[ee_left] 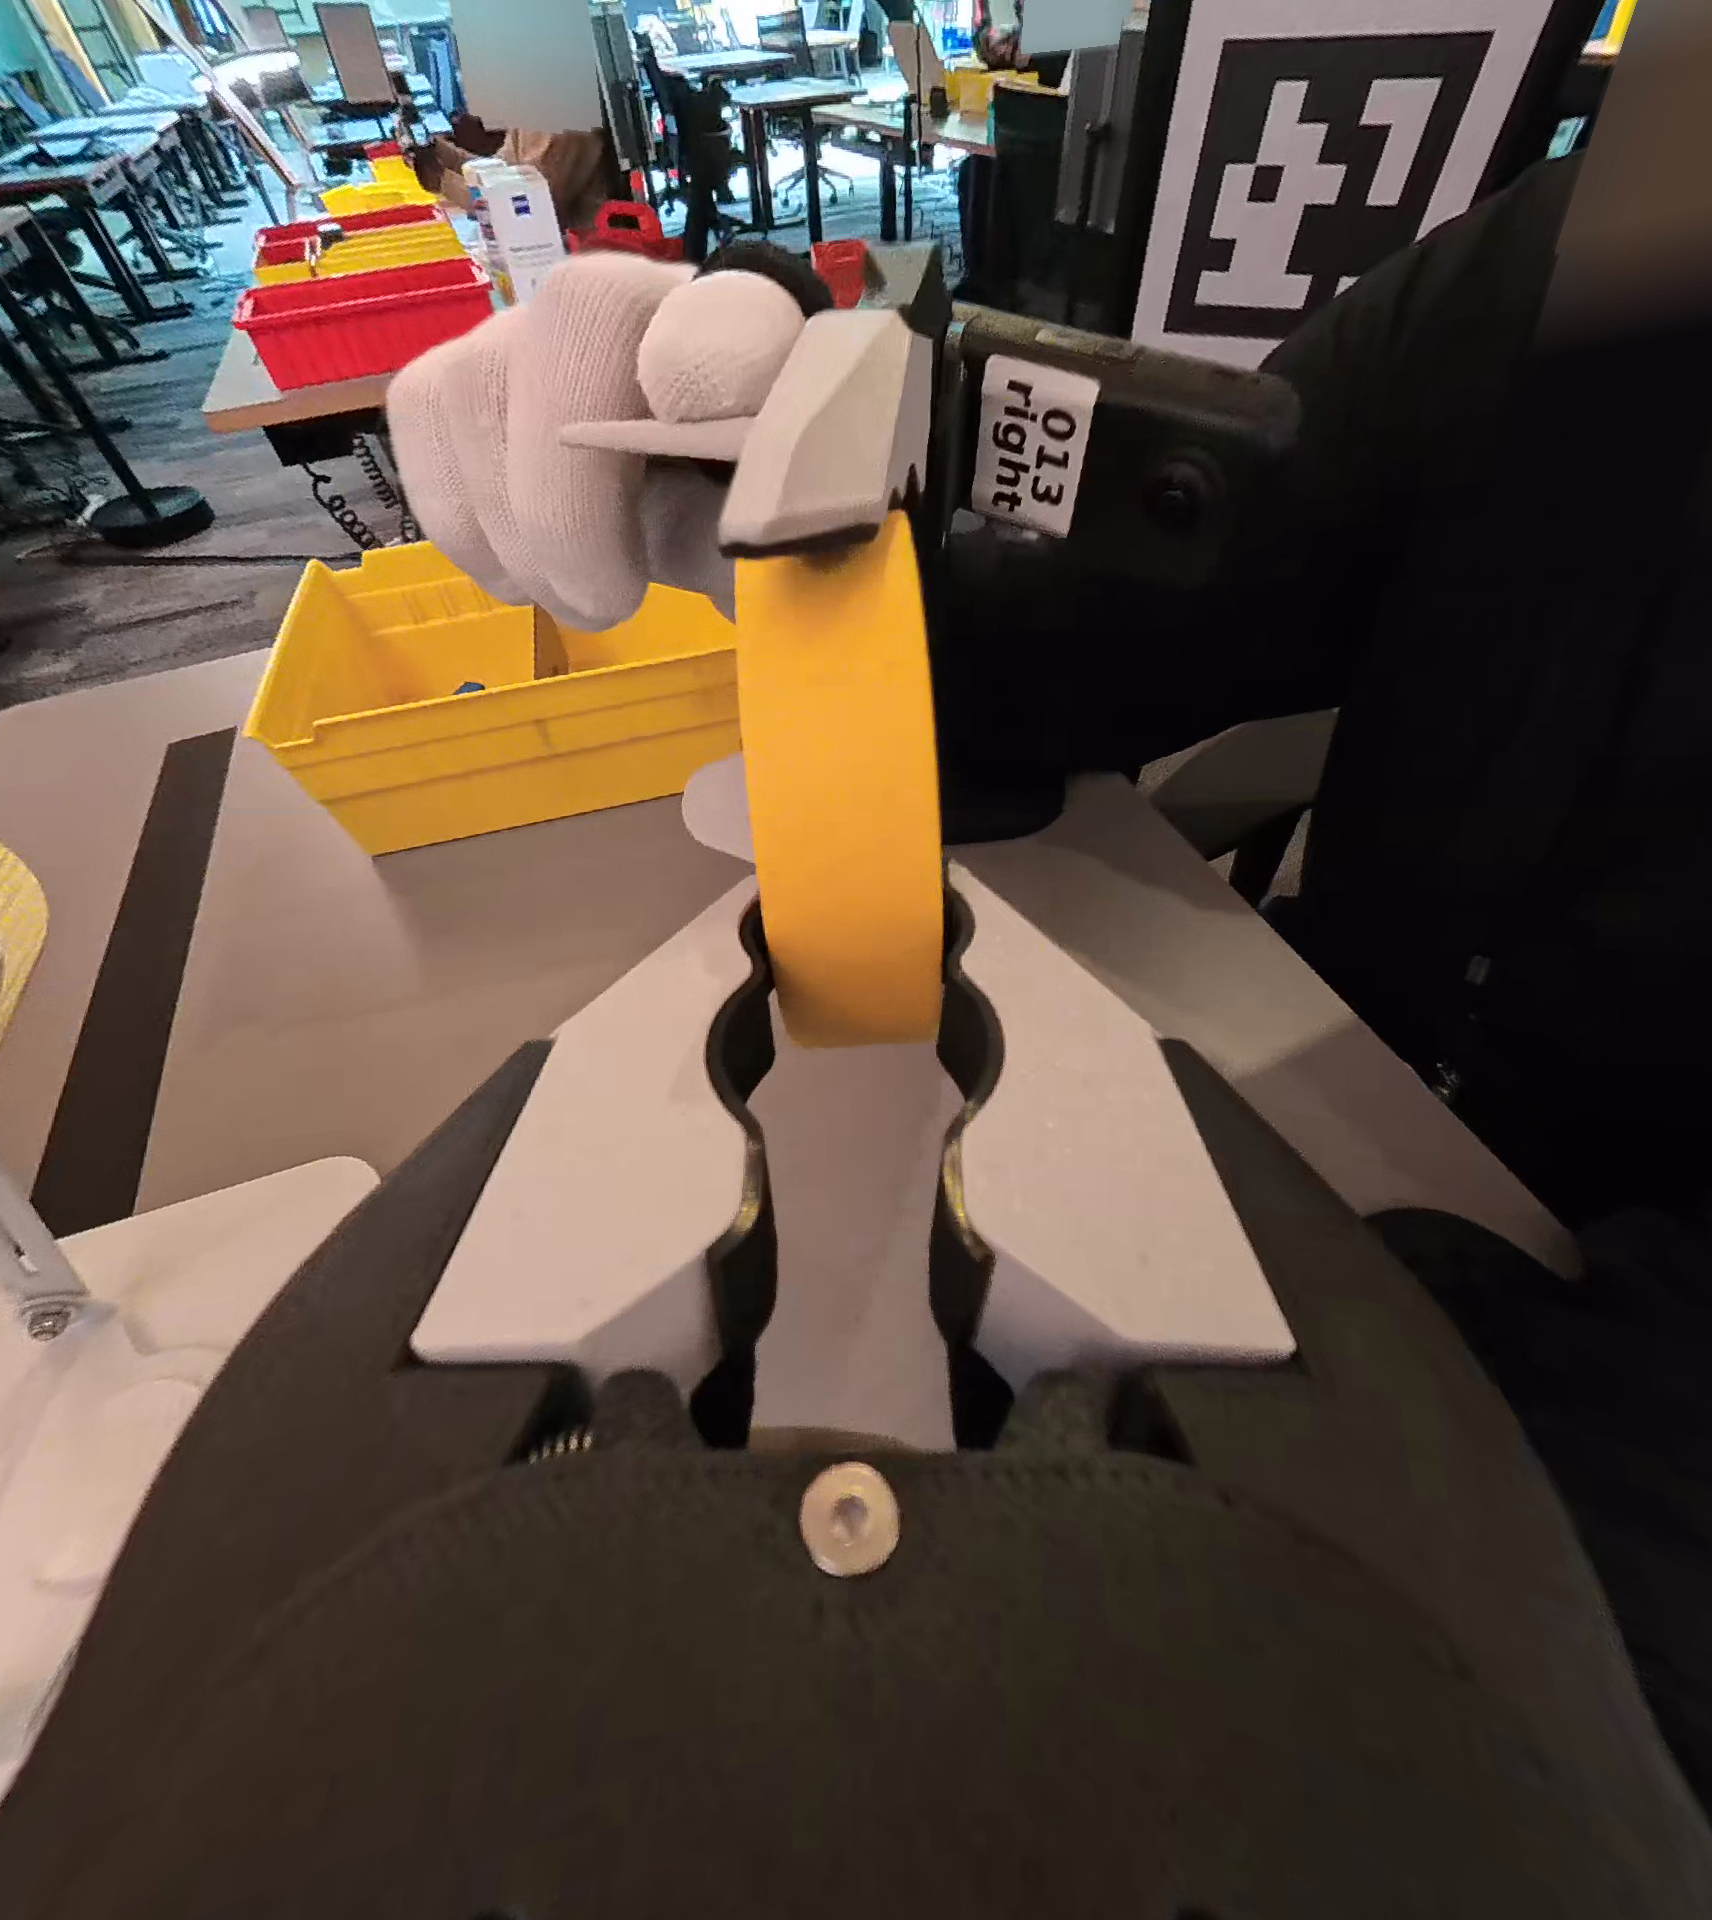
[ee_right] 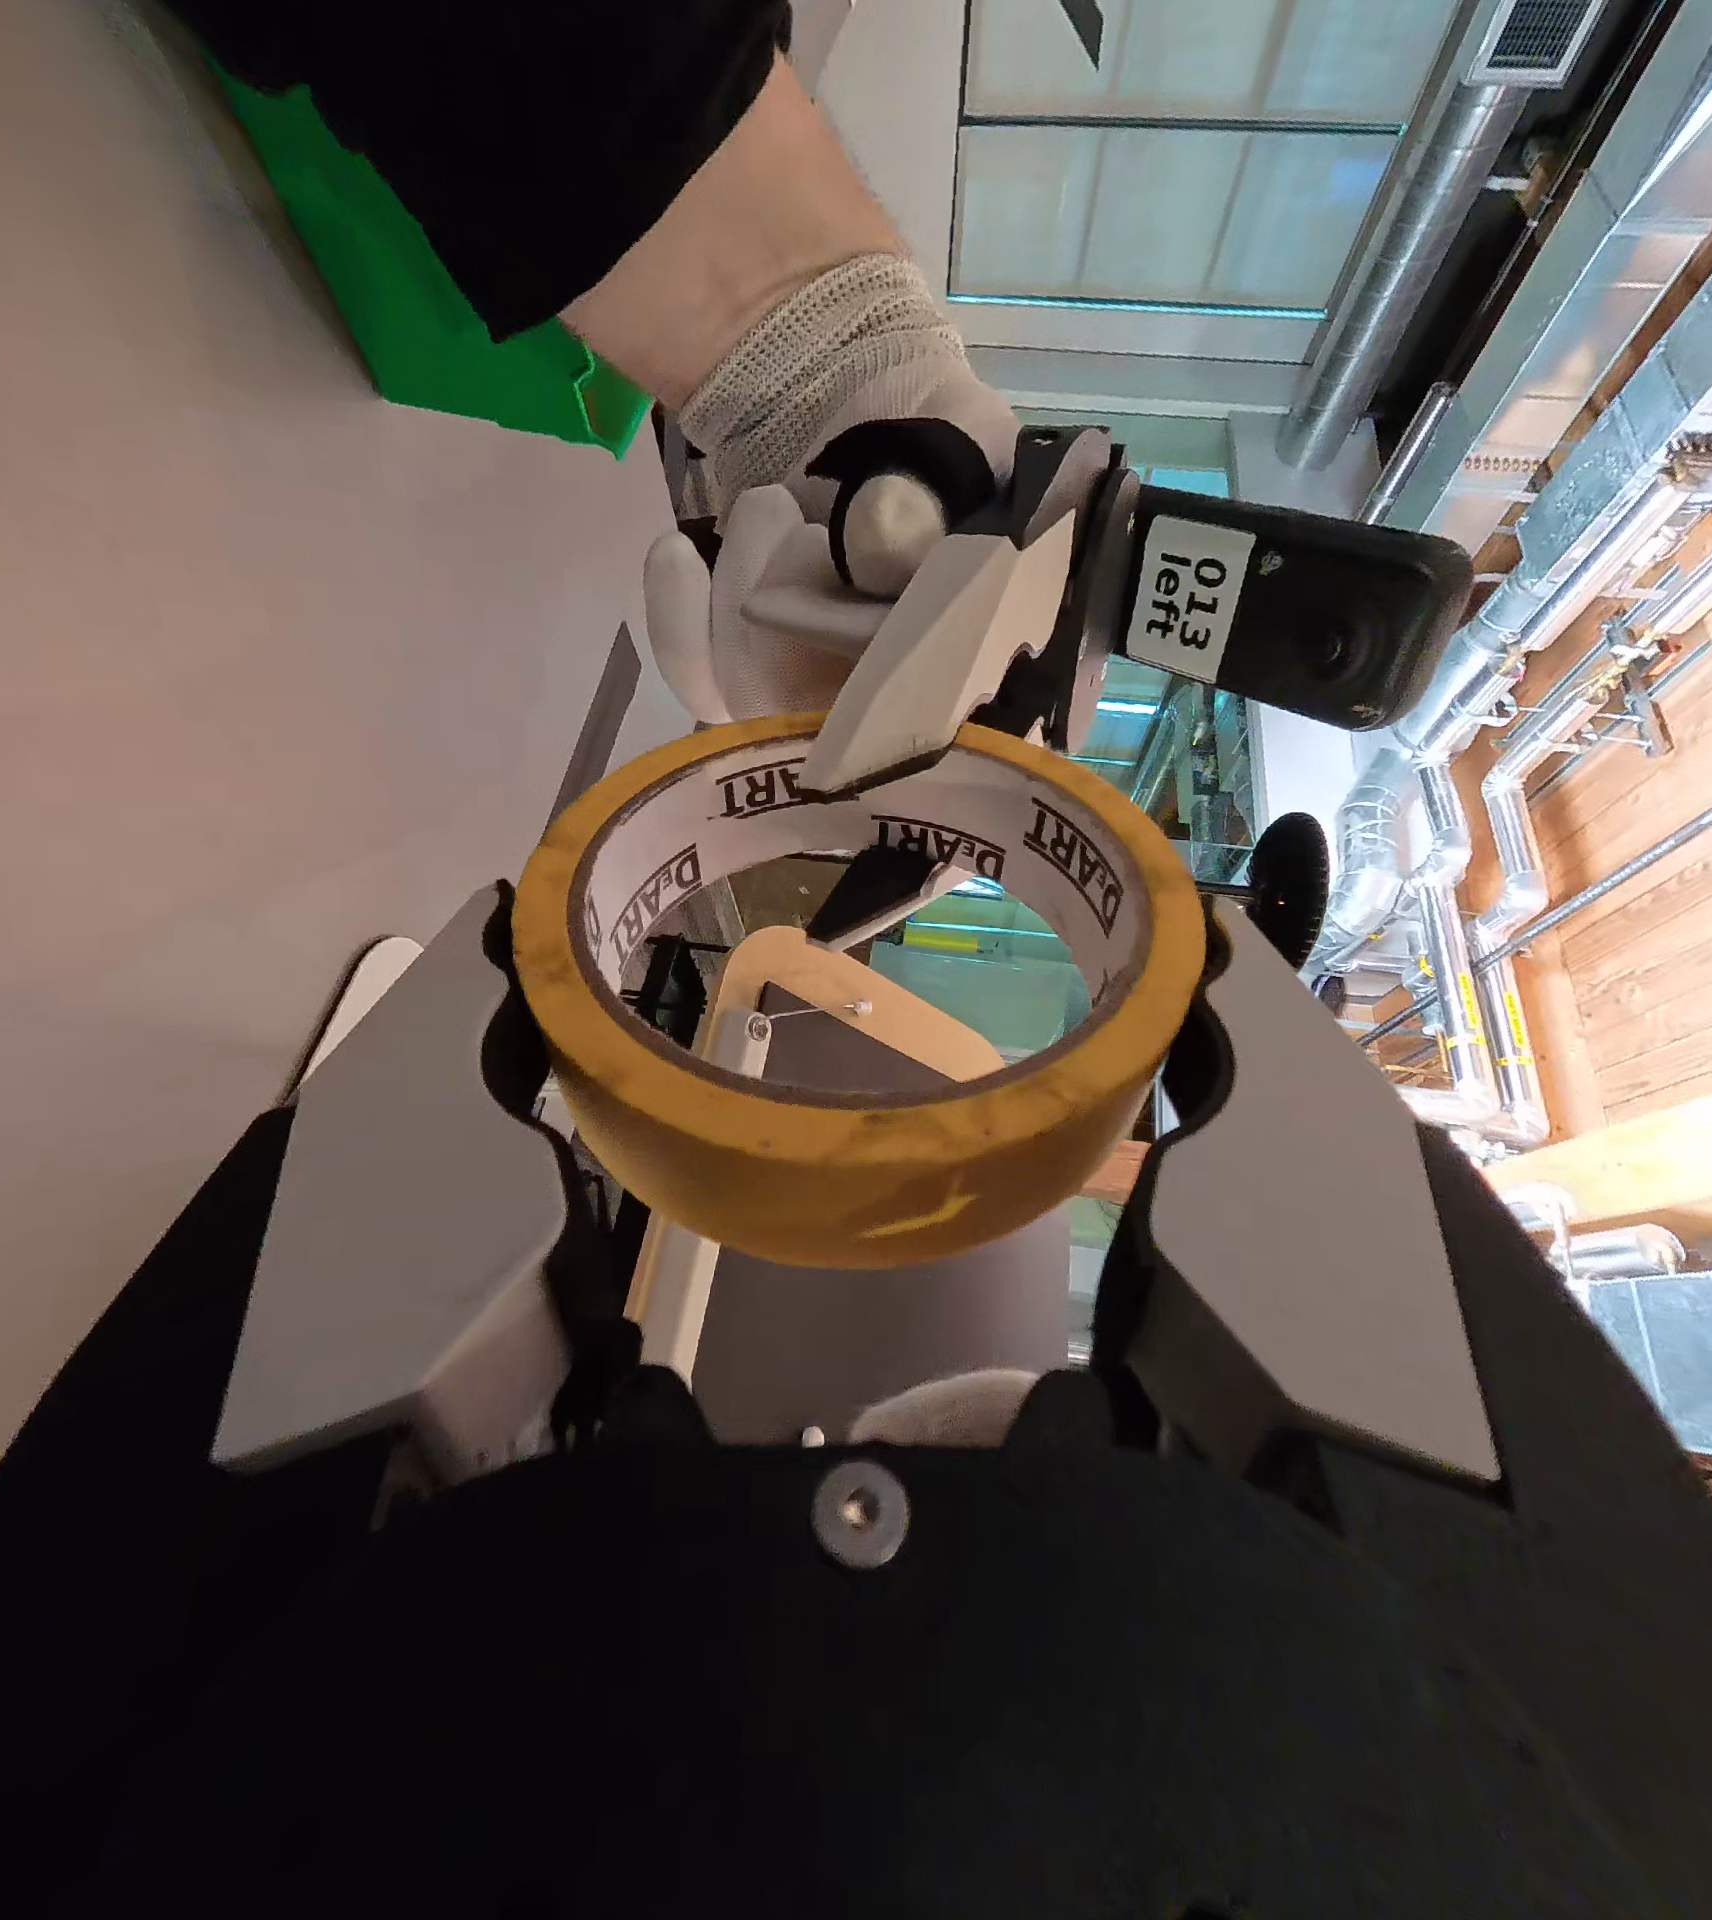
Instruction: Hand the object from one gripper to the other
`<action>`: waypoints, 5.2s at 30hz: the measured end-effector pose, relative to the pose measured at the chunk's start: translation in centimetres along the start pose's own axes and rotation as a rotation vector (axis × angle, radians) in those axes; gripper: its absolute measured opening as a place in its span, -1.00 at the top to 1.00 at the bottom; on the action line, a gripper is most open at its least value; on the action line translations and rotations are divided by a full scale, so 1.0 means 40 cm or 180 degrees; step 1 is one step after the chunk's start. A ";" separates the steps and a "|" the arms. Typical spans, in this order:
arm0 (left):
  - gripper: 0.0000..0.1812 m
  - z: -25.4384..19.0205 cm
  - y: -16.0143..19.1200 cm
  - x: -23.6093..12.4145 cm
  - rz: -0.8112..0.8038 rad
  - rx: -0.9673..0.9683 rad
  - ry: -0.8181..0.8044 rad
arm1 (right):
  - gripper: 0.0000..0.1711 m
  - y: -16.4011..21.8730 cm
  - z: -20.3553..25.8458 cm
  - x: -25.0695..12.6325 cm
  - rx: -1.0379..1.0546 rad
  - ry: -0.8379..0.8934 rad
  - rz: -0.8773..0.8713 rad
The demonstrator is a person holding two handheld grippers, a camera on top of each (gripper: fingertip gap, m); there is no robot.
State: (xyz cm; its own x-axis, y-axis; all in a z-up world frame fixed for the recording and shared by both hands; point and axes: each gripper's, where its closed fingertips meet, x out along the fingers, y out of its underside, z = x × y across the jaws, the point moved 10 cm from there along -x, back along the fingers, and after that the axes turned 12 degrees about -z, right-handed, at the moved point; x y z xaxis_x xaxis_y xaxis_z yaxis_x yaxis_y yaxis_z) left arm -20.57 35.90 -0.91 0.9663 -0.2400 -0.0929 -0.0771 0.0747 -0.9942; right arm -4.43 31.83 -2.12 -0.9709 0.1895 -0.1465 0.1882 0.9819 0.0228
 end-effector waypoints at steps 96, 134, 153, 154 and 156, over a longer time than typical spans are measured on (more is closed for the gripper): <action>0.92 0.004 -0.121 0.064 0.0278 0.1474 -0.1758 | 0.36 0.042 -0.140 -0.172 0.0902 0.0835 -0.0287; 0.33 0.018 -0.167 0.195 -0.0312 0.2857 -0.2967 | 0.92 0.184 -0.209 -0.271 0.1989 0.2945 0.0378; 0.71 -0.027 -0.196 0.176 -0.0489 0.2829 -0.2881 | 0.49 0.132 -0.220 -0.276 0.1711 0.2477 -0.0208; 0.71 -0.033 -0.201 0.162 -0.0480 0.2705 -0.2774 | 0.48 0.120 -0.219 -0.278 0.1591 0.2320 -0.0303; 0.71 -0.045 -0.209 0.134 -0.0462 0.2442 -0.2524 | 0.47 0.089 -0.214 -0.283 0.1393 0.1864 -0.0496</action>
State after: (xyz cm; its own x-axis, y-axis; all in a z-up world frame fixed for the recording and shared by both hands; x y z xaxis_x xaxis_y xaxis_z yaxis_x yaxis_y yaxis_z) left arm -15.20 32.26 6.80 0.8581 0.3712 0.3547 -0.0433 0.7407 -0.6705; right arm 5.97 33.22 8.07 -0.8882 0.1402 0.4376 -0.0350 0.9289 -0.3687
